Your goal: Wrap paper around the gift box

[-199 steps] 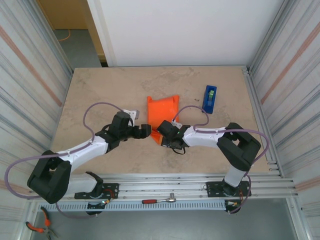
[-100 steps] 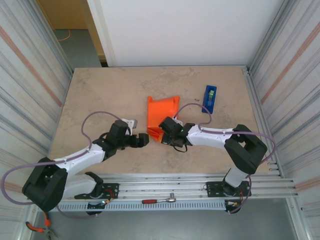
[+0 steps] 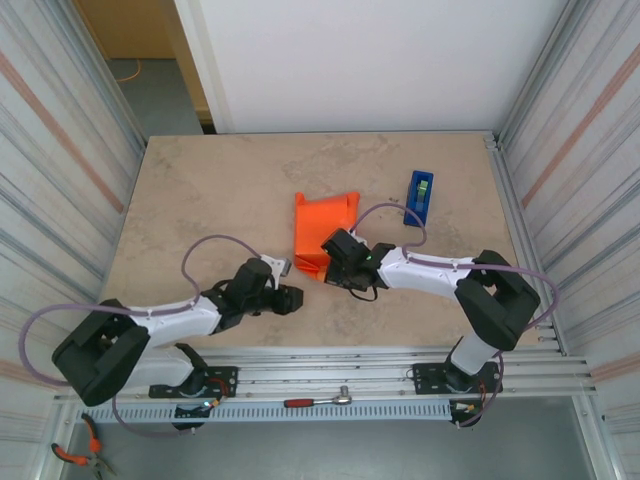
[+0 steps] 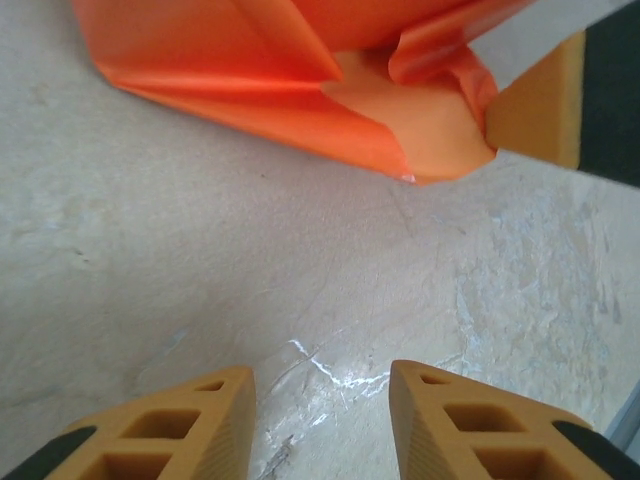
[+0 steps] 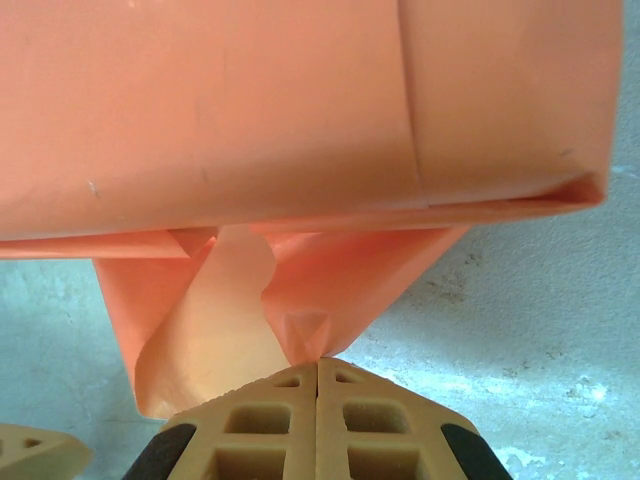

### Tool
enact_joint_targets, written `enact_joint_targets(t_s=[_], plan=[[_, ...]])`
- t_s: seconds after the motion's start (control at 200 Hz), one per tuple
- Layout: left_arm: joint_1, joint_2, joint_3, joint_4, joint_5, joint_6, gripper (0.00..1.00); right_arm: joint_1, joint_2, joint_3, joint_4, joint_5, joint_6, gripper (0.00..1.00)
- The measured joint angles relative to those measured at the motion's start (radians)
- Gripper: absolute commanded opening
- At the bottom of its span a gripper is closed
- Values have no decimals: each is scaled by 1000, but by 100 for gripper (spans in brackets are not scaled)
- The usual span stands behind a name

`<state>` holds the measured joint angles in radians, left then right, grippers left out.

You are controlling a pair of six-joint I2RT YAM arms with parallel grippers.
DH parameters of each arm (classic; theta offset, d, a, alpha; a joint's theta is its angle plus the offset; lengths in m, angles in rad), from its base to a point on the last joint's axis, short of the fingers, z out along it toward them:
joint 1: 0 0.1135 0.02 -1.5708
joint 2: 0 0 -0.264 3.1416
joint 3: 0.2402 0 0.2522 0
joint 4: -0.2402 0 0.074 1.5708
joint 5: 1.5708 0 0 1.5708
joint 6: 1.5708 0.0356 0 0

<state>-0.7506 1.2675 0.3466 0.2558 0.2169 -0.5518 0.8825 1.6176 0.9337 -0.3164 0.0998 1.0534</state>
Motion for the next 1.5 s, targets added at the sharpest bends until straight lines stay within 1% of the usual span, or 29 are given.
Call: enact_joint_targets(t_s=[0.185,0.466,0.621,0.661,0.706,0.792,0.822,0.907,0.962,1.062,1.152,1.293,1.503], plan=[[-35,97,11,62,-3,-3,39,-6,-12,0,0,-6,-4,0],[-48,217,88,140,-4,-6,39,-14,-23,0,0,-23,-15,0],[-48,275,129,177,-29,-6,39,-19,-33,-1,1,-26,-15,0],[-48,282,135,187,-40,-7,39,-19,-36,-2,2,-27,-15,9],[-48,288,143,193,-55,-6,39,-19,-43,-7,2,-29,-15,21],[-48,297,169,196,-77,-6,39,-21,-71,-29,5,-36,-19,35],[-48,300,179,196,-83,-6,39,-22,-83,-39,6,-38,-17,37],[-48,307,215,195,-96,-6,39,-27,-135,-79,10,-41,-22,39],[-48,307,235,194,-106,-6,39,-33,-176,-110,19,-41,-23,38],[-48,307,257,191,-119,-5,39,-45,-237,-173,49,-41,-23,31],[-47,307,261,185,-129,-3,40,-53,-265,-234,91,-47,-33,21],[-40,307,271,166,-134,-3,40,-53,-253,-293,170,-61,-47,0],[-27,307,287,145,-137,-2,40,-44,-147,-292,319,-79,-52,0]])
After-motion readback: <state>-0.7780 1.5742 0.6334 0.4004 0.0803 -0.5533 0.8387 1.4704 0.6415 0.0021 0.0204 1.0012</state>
